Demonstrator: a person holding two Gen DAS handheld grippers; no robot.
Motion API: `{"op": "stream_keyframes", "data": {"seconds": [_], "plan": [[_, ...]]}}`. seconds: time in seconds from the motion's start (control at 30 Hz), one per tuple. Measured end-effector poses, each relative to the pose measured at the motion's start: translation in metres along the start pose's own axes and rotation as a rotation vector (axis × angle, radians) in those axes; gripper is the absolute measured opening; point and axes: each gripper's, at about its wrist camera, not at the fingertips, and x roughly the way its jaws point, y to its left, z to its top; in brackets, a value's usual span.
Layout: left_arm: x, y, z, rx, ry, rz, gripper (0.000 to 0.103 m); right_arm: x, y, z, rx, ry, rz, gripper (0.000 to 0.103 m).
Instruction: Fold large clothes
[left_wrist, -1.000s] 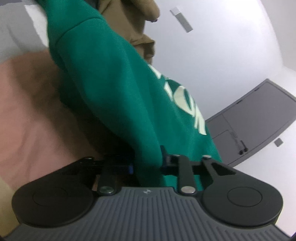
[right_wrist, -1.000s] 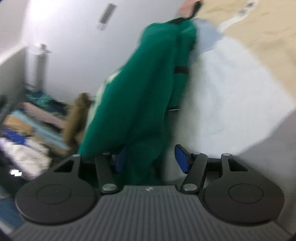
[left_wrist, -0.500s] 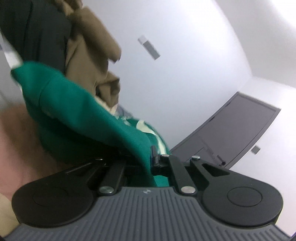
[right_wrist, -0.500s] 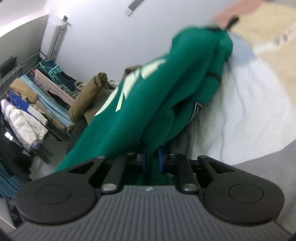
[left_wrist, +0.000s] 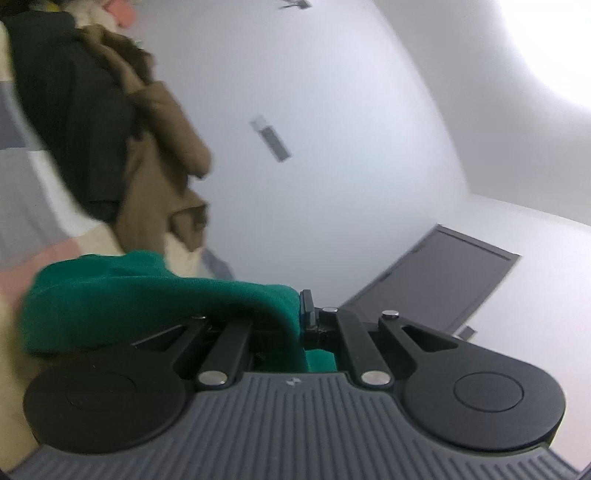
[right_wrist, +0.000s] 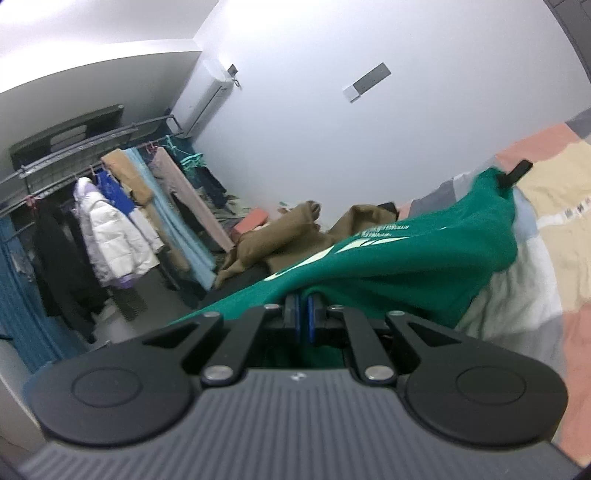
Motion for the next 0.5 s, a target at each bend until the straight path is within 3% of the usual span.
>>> {"op": "stream_keyframes", "data": {"seconds": [0.1,0.27,0.37,0.43,0.5], "plan": [[-0.008,0.007,0.0,-0.013,0.008,0.097,0.006,-0.001,-0.003,-0.025,0.056,0.076,-0.038,0.008],[-0.003,0.026,-0.005,-0.046,0.056,0.265,0.006,0.008,-0.034,-0.062,0.283,0.24,-0.114,0.01],[-0.001,0.036,-0.006,-0.084,0.087,0.295,0.006,0.008,-0.037,-0.068,0.304,0.272,-0.139,0.01],[-0.003,0.038,-0.008,-0.072,0.099,0.314,0.007,0.007,-0.04,-0.067,0.327,0.266,-0.143,0.018],[0.001,0.04,-0.007,-0.07,0.104,0.323,0.01,0.005,-0.044,-0.067,0.345,0.255,-0.159,0.055]]}}
